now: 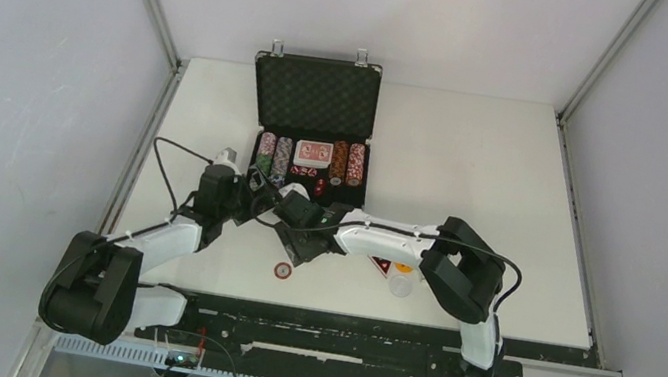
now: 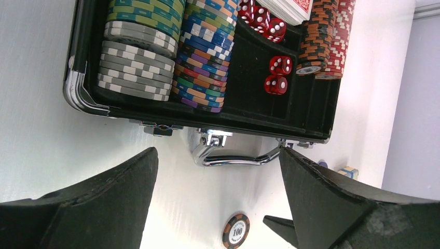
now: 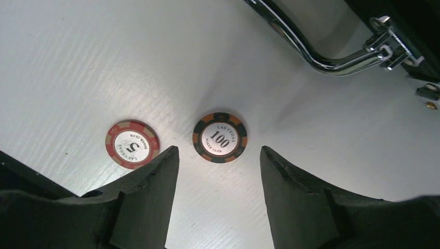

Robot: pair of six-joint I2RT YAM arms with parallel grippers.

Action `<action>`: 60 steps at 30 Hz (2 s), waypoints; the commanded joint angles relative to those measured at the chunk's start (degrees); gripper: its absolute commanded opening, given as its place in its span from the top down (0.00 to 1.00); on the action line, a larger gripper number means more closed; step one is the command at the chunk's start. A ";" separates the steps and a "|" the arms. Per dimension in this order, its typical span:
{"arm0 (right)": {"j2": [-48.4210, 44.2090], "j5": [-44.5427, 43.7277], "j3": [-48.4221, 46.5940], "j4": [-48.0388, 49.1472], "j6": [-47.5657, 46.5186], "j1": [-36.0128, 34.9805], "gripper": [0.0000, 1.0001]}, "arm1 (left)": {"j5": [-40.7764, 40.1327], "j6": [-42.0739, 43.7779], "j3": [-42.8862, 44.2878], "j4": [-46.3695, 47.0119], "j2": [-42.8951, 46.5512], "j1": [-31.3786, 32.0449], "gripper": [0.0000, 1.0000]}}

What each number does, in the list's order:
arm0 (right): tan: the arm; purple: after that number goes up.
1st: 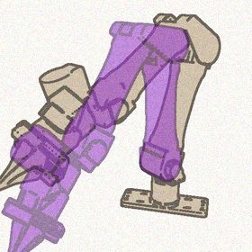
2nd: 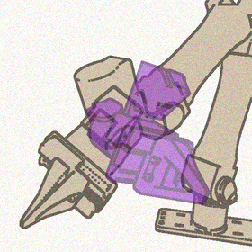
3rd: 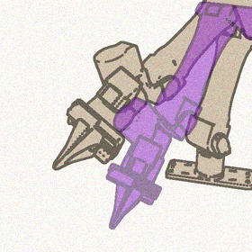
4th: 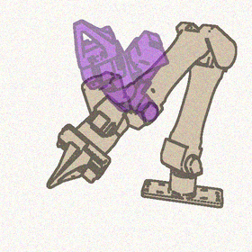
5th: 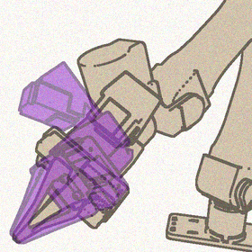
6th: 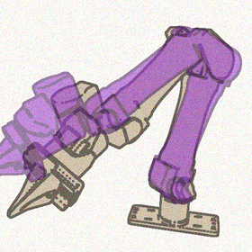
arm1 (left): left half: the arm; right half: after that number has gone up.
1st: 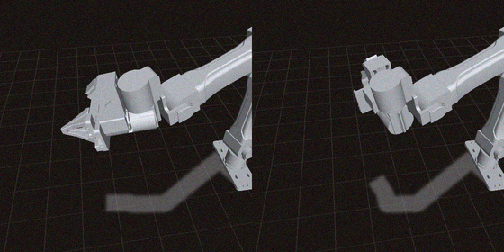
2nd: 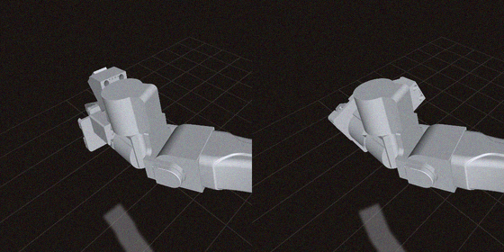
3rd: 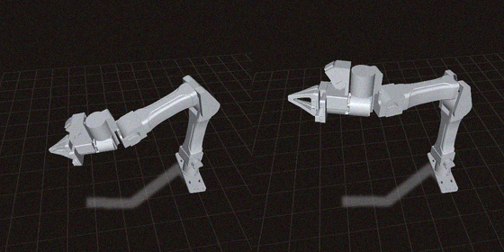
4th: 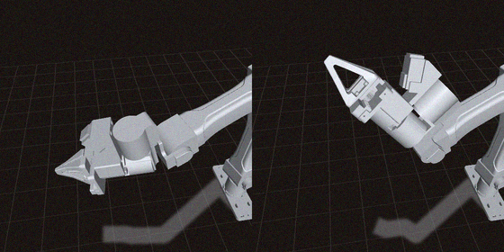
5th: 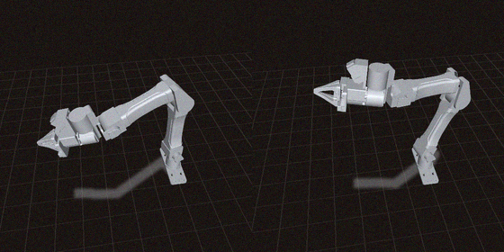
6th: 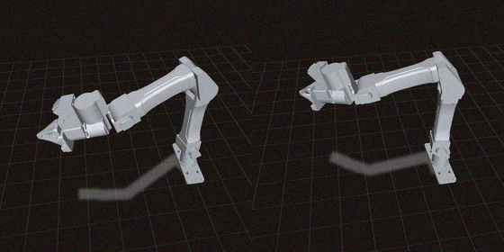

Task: Pack up texas hold em set

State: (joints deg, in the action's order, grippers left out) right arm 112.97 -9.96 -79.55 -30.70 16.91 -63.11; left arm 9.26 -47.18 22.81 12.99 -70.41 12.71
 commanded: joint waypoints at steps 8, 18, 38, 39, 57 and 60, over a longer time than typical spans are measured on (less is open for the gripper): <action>2.28 0.97 0.30 1.71 0.54 -0.03 0.33 | 0.88 -0.28 -1.28 2.51 0.00 -0.43 0.09; 2.53 -0.85 0.79 0.94 0.61 -0.33 0.43 | 1.09 -0.37 -1.07 2.87 -0.74 -0.35 0.09; -1.03 -1.91 0.97 0.92 0.53 0.25 0.52 | 1.27 -0.46 -1.29 3.14 -0.60 -0.32 0.09; -1.41 -1.91 0.96 0.98 0.43 0.31 0.52 | 1.28 -0.46 -1.28 3.14 -0.70 -0.36 0.09; -1.77 -0.60 0.77 1.60 0.00 0.65 0.34 | 2.06 -0.54 -1.24 3.45 -1.44 -0.32 0.09; 0.07 -0.25 0.03 1.51 -0.11 0.53 0.34 | 2.02 -0.55 -1.28 3.38 -1.22 -0.33 0.09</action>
State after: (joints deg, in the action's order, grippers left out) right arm 113.73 -10.72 -78.78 -30.22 16.86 -62.65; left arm 9.98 -47.20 22.48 14.46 -71.64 12.56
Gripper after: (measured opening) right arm 0.659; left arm 0.911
